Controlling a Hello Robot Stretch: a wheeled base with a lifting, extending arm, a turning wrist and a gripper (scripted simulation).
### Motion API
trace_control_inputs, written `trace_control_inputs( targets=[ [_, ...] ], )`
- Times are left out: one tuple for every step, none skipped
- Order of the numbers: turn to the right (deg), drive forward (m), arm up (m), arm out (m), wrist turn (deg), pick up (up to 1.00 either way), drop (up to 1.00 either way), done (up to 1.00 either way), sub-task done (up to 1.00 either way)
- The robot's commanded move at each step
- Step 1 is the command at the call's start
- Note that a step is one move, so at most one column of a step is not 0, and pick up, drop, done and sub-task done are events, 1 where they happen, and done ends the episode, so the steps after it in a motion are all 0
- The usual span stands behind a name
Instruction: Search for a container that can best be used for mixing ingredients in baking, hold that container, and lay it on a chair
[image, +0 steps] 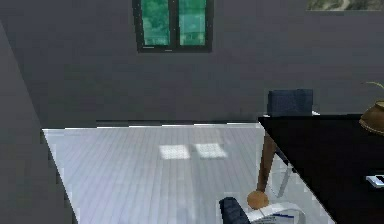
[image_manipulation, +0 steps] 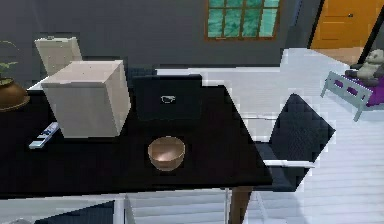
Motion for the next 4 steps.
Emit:
trace_control_inputs(
  targets=[
    [0.0, 0.00, 0.38, 0.00, 0.0, 0.00, 0.00, 0.00, 0.00],
    [0.0, 0.00, 0.00, 0.28, 0.0, 0.00, 0.00, 0.00, 0.00],
    [0.0, 0.00, 0.00, 0.00, 45.0, 0.00, 0.00, 0.00, 0.00],
    [0.0, 0.00, 0.00, 0.00, 45.0, 0.00, 0.00, 0.00, 0.00]
  ],
)
